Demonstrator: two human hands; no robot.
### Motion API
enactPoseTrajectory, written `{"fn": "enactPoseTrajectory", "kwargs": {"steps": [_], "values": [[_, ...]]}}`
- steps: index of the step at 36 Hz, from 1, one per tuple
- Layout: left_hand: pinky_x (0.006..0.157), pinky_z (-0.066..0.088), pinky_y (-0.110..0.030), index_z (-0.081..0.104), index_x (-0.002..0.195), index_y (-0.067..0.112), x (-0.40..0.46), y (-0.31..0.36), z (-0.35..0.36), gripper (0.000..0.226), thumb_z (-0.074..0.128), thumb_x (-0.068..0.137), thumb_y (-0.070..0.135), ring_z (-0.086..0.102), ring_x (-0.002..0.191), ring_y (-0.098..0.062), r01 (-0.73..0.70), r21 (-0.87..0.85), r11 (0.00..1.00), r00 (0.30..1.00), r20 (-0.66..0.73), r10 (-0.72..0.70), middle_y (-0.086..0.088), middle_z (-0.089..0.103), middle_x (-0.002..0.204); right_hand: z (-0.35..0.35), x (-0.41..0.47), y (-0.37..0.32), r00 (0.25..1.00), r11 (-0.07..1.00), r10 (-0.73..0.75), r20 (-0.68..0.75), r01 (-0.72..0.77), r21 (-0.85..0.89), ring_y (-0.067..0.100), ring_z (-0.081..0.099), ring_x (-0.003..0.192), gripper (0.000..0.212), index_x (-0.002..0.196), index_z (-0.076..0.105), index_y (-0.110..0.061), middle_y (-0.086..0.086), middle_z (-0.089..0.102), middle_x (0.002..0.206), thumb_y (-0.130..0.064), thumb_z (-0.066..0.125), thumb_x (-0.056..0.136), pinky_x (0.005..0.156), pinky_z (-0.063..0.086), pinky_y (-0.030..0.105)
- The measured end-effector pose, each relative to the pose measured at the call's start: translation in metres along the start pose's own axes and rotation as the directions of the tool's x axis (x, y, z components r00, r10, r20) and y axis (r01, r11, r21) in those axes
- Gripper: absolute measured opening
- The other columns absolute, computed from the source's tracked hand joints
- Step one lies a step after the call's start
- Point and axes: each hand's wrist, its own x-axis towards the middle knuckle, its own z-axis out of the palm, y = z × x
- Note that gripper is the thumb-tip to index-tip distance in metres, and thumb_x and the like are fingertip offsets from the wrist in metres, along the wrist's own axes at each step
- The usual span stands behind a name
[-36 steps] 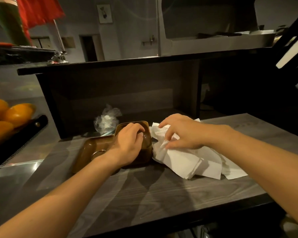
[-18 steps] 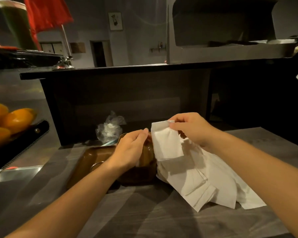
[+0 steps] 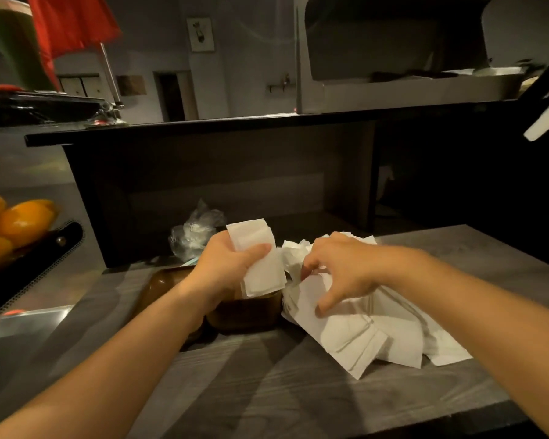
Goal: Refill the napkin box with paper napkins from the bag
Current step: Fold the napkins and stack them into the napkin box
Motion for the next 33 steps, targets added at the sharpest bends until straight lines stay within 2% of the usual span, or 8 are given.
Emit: {"fn": "enactPoseTrajectory", "kwargs": {"steps": [3,7,14,17,19,25,30,33], "values": [[0.076,0.055,-0.030,0.052,0.102,0.035,-0.007,0.004,0.000,0.025,0.072,0.093,0.022,0.061,0.091,-0.006,-0.013,0.051,0.999,1.000,0.006,0.013,0.012,0.062,0.102,0.010,0.001,0.000,0.987,0.998,-0.003,-0.158,0.012,0.055,0.014,0.039,0.114,0.034,0.112,0.068,-0.039,-0.013,0.050,0.113,-0.044,0.081,0.081,0.098,0.046,0.038],[0.070,0.054,-0.025,0.056,0.121,0.027,-0.014,0.003,0.001,0.027,0.065,0.097,0.018,0.062,0.089,-0.005,-0.004,0.094,0.996,1.000,0.014,0.003,0.007,0.065,0.109,0.011,-0.001,0.002,0.969,0.982,-0.002,-0.248,0.048,0.182,0.010,0.046,0.115,0.010,0.093,0.072,-0.037,-0.020,0.055,0.103,-0.031,0.077,0.088,0.097,0.045,0.032],[0.069,0.052,-0.024,0.058,0.126,0.015,-0.018,0.003,0.004,0.024,0.046,0.107,0.021,0.063,0.090,-0.010,0.057,0.061,0.997,0.998,0.006,-0.057,0.007,0.064,0.100,0.011,-0.005,-0.005,0.940,0.990,-0.093,-0.329,0.124,0.073,0.006,0.045,0.107,0.009,0.091,0.073,-0.035,-0.019,0.053,0.105,-0.036,0.079,0.084,0.091,0.044,0.027],[0.062,0.050,-0.020,0.060,0.101,0.020,-0.019,0.007,0.003,0.019,0.042,0.108,0.016,0.061,0.085,-0.007,0.102,-0.067,0.993,0.995,-0.014,-0.103,0.009,0.063,0.093,0.008,-0.012,-0.012,0.967,0.988,-0.144,-0.212,0.154,0.032,0.006,0.051,0.096,0.019,0.087,0.069,-0.034,-0.016,0.054,0.099,-0.041,0.084,0.078,0.078,0.046,0.021],[0.076,0.054,-0.028,0.054,0.106,0.018,-0.018,0.009,0.003,0.012,0.043,0.107,0.015,0.062,0.093,-0.014,0.131,-0.160,0.978,0.990,-0.030,-0.137,0.004,0.063,0.098,0.008,-0.016,-0.016,0.984,0.985,-0.168,-0.060,0.165,-0.050,0.009,0.055,0.095,0.034,0.090,0.067,-0.032,-0.014,0.055,0.101,-0.049,0.088,0.070,0.079,0.054,0.027],[0.100,0.050,-0.050,0.044,0.116,0.022,-0.019,0.017,0.007,0.013,0.043,0.107,0.012,0.059,0.088,-0.015,0.186,-0.280,0.942,0.981,-0.007,-0.196,0.005,0.059,0.095,0.012,-0.024,-0.019,0.981,0.914,-0.152,0.125,0.187,-0.360,0.015,0.039,0.111,0.095,0.142,0.045,-0.034,-0.010,0.039,0.127,-0.053,0.091,0.061,0.095,0.047,0.036],[0.105,0.048,-0.054,0.043,0.120,0.023,-0.021,0.016,0.006,0.016,0.045,0.106,0.014,0.060,0.108,-0.024,0.210,-0.287,0.935,0.974,-0.022,-0.225,-0.003,0.059,0.114,0.016,-0.027,-0.012,0.989,0.965,-0.136,0.061,0.146,-0.217,0.016,0.053,0.113,0.060,0.128,0.058,-0.034,-0.011,0.056,0.123,-0.036,0.083,0.075,0.094,0.051,0.037],[0.104,0.048,-0.055,0.043,0.121,0.023,-0.023,0.015,0.005,0.017,0.045,0.106,0.016,0.059,0.116,-0.027,0.207,-0.273,0.940,0.975,-0.025,-0.222,-0.004,0.059,0.117,0.012,-0.030,-0.007,0.991,0.986,-0.120,0.057,0.125,-0.112,0.014,0.057,0.109,0.045,0.119,0.068,-0.032,-0.010,0.063,0.117,-0.042,0.082,0.078,0.094,0.051,0.036]]}}
